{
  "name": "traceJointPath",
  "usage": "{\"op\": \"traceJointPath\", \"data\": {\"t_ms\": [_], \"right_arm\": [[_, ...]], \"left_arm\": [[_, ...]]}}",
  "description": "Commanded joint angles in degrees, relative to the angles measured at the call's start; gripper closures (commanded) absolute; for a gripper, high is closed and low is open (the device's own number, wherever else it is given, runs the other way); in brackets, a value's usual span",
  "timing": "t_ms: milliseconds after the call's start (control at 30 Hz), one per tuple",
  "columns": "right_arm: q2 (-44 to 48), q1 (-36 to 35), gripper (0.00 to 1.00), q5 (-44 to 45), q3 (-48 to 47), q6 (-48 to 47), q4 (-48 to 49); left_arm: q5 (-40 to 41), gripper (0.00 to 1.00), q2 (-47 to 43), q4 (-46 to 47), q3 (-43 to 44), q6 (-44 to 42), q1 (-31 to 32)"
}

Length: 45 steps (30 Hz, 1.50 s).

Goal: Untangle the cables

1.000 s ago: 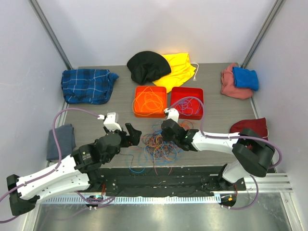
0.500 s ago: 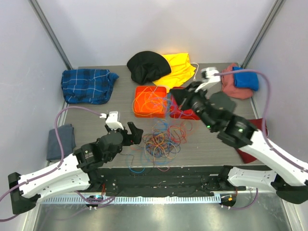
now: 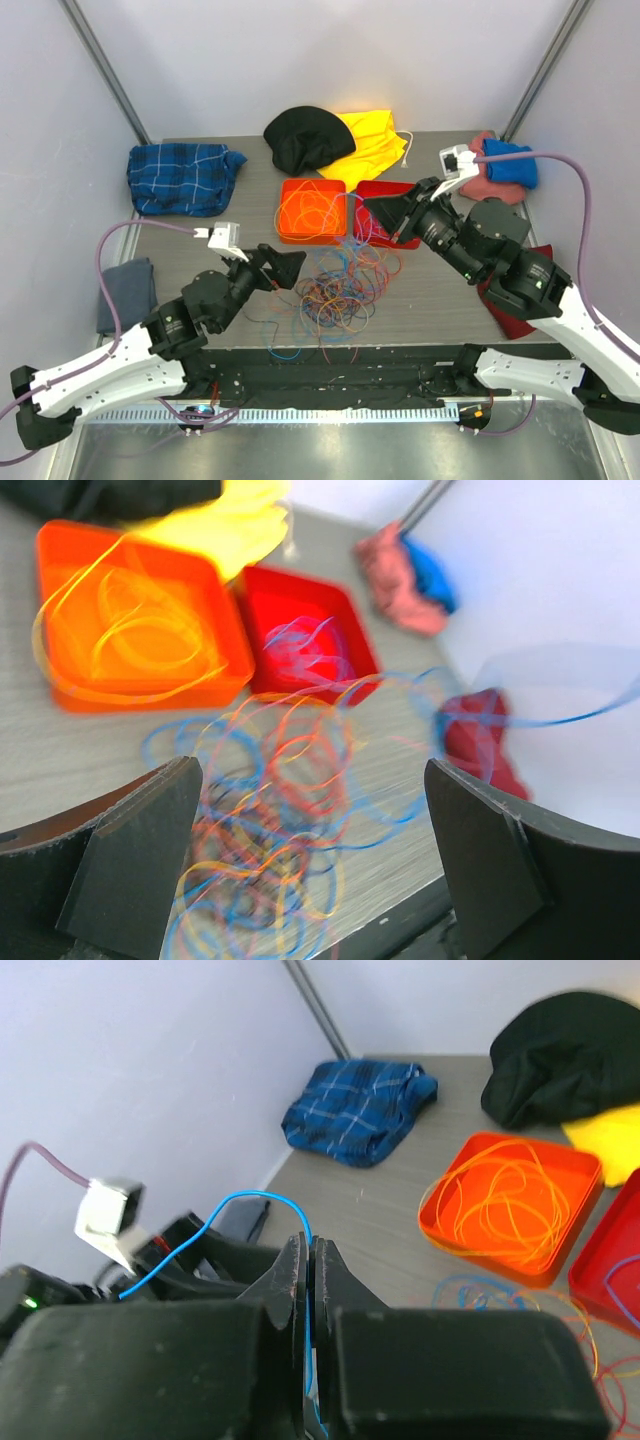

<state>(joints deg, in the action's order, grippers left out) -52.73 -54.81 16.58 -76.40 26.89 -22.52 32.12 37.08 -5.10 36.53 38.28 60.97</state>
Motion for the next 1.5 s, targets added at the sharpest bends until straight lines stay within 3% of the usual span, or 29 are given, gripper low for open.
{"op": "traceJointPath", "data": {"t_ms": [0, 233, 367, 500, 700, 1000, 1100, 1133, 1167, 1200, 1267, 1467], "right_arm": [[1.8, -0.3, 0.99, -3.3, 3.2, 3.0, 0.8], [1.7, -0.3, 0.99, -6.6, 2.9, 4.3, 2.4], [-0.4, -0.3, 0.99, -7.8, -5.7, 2.1, 0.6], [-1.8, -0.3, 0.99, -9.2, -8.4, 2.0, -0.2], [-0.8, -0.2, 0.99, -9.6, -5.2, 3.4, 1.5], [0.1, -0.2, 0.99, -12.5, -2.4, 5.7, 3.2], [1.4, -0.3, 0.99, -13.2, -1.4, 6.1, 2.9], [1.8, -0.2, 0.99, -13.4, -0.4, 6.0, 2.7], [2.5, -0.2, 0.96, -13.4, 0.3, 6.0, 2.5], [3.7, -0.3, 0.8, -12.6, 1.2, 6.0, 2.2], [5.1, -0.3, 0.61, -11.3, 4.5, 6.6, 1.2], [9.8, -0.3, 0.48, -7.7, 15.4, 8.9, 2.0]], "left_arm": [[-5.2, 0.0, -1.4, 11.6, 0.0, -4.7, -0.2], [-15.4, 0.0, 3.7, 28.2, -1.7, -7.9, -0.2], [-19.2, 0.0, 7.6, 32.9, -1.0, -8.2, -0.1], [-21.0, 0.0, 9.6, 35.8, -0.6, -8.3, -0.2], [-24.6, 0.0, 10.7, 38.5, -0.5, -9.6, -0.2], [-21.2, 0.02, 17.1, 37.9, 3.6, -12.4, -0.2], [-18.9, 0.38, 17.8, 33.9, 5.9, -13.8, -0.2], [-16.8, 0.67, 16.8, 32.4, 6.8, -14.3, -0.2], [-15.4, 0.82, 16.2, 29.2, 7.1, -14.8, -0.2], [-13.8, 0.97, 15.6, 26.8, 7.8, -14.9, -0.2], [-9.0, 1.0, 12.8, 19.5, 9.9, -16.2, -0.2], [-4.2, 1.0, 4.9, 9.1, 11.9, -17.8, -0.2]]}}
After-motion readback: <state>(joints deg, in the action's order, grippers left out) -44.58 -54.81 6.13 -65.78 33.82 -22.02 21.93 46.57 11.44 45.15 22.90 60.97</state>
